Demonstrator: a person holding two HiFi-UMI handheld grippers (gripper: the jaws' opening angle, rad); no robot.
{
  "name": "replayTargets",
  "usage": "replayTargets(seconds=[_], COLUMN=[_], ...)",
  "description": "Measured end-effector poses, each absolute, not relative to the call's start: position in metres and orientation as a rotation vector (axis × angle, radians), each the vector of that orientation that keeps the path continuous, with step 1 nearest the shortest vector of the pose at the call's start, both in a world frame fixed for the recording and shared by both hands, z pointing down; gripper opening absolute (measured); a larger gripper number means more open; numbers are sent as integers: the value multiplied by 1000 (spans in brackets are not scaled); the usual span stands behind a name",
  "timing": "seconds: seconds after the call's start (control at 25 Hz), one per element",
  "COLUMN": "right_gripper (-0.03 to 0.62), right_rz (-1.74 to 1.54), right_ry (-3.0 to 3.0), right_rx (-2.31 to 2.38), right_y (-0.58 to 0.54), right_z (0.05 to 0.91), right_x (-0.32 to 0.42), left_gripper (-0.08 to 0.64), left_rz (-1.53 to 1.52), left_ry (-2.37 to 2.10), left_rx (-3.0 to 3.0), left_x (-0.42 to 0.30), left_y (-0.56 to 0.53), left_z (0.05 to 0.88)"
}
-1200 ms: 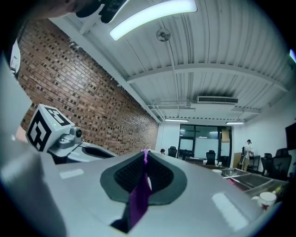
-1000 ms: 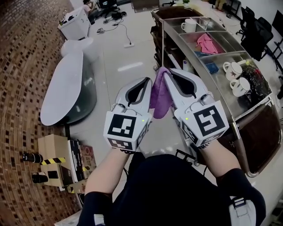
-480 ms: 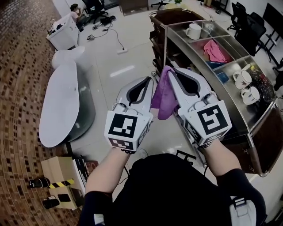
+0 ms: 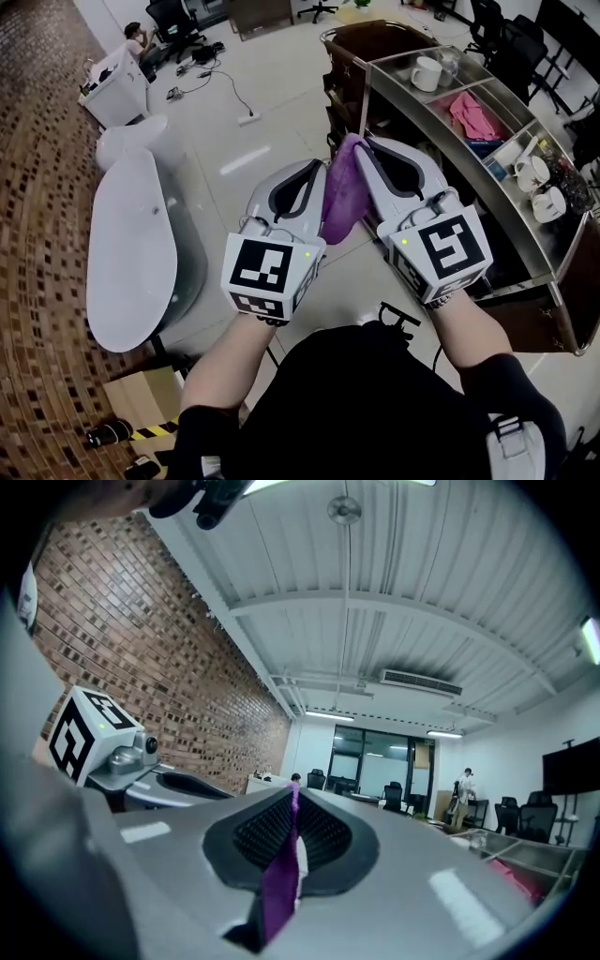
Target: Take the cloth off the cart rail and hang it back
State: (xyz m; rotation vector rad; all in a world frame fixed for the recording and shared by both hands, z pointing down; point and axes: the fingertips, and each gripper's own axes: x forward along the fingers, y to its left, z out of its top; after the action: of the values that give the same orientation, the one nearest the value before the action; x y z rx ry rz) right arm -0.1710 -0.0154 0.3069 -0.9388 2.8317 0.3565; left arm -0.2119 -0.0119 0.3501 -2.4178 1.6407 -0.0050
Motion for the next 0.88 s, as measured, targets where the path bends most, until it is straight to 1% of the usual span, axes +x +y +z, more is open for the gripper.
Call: replayTargets(seconds=[0.16,0.36,0.56,0.72,0.88], right_gripper=[15,15,15,15,15], right_rz=[363,362,351,235,337], right_ry=[2843,2847,2858,2945,2817], right_rx=[-956,-967,-991,-1061,-1004], right_y=[-21,-46,-75,-100,-136], right_z=[307,311,317,335,314], right_x=[-206,-232,-247,-252,-261], left_gripper=[3,3,3,3,3], left_rz=[12,13,7,-28,-45], left_ry=[1634,1628,1621,1597,1593], left_rx=[-2433,-2460,-2474,-2477,-2480], left_x=[-245,-270,-287,-294,-302], left_y=[-18,-44,-75,-103,-139], left_z=[352,359,364,370,365])
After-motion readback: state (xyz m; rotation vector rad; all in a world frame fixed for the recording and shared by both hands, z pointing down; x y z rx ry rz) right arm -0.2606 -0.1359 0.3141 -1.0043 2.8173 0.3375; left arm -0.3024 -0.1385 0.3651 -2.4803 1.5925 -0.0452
